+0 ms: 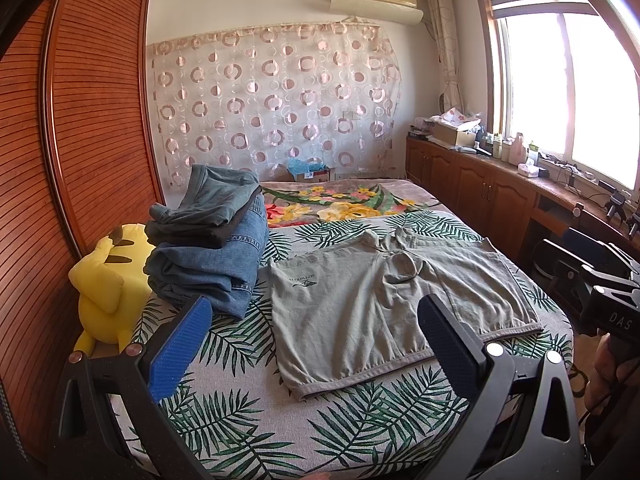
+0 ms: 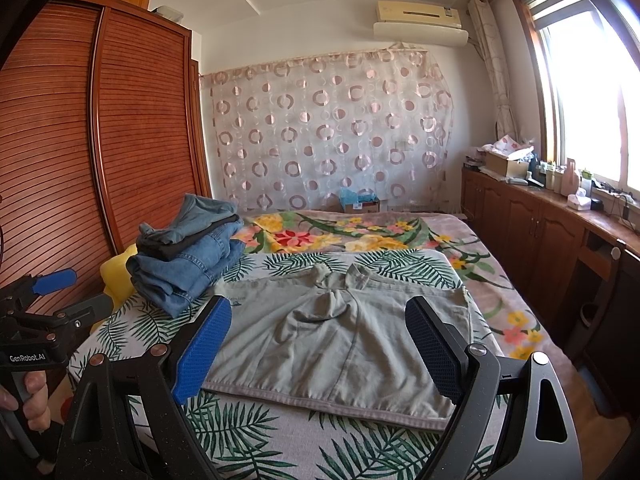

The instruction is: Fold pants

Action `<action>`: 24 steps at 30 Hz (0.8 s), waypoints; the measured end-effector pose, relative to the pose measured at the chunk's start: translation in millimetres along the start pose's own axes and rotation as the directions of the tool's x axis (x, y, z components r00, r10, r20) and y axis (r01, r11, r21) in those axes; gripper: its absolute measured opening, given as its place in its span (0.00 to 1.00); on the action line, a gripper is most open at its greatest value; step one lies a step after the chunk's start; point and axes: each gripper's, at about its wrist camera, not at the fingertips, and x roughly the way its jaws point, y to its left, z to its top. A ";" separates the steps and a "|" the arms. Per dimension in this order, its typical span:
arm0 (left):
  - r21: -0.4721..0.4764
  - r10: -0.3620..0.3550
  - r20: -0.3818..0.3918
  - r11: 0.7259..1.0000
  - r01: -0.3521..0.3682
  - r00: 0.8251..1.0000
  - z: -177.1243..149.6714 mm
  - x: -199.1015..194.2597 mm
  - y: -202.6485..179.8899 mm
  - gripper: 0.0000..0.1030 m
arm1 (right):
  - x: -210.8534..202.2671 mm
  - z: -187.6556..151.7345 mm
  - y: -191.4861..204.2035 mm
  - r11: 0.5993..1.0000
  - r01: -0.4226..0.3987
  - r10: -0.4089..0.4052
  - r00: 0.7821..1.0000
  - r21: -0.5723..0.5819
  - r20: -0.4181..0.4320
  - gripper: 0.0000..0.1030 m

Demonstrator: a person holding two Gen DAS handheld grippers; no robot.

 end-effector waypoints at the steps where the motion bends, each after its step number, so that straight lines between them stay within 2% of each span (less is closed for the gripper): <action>1: 0.000 0.001 0.000 1.000 -0.001 1.000 -0.2 0.4 0.0 1.00 | 0.3 0.1 0.2 1.000 0.001 -0.001 1.000 0.000 0.000 0.87; 8: 0.005 -0.021 -0.027 1.000 0.021 0.999 5.3 3.8 -5.9 1.00 | 9.1 -6.2 -4.2 1.000 0.006 -0.006 1.000 -0.001 -0.023 0.87; 13: -0.018 -0.066 -0.095 0.998 0.065 0.993 -3.5 29.5 0.4 1.00 | 22.9 -14.3 -16.5 1.000 0.016 -0.015 0.998 0.006 -0.060 0.87; 19: -0.009 -0.084 -0.121 0.996 0.084 0.989 -12.8 52.8 4.5 1.00 | 34.0 -16.0 -31.8 1.000 0.030 -0.030 0.996 0.007 -0.084 0.87; 24: -0.011 -0.134 -0.140 0.991 0.133 0.981 -12.4 74.0 5.9 1.00 | 43.8 -15.5 -45.5 0.999 0.049 -0.051 0.994 -0.021 -0.096 0.84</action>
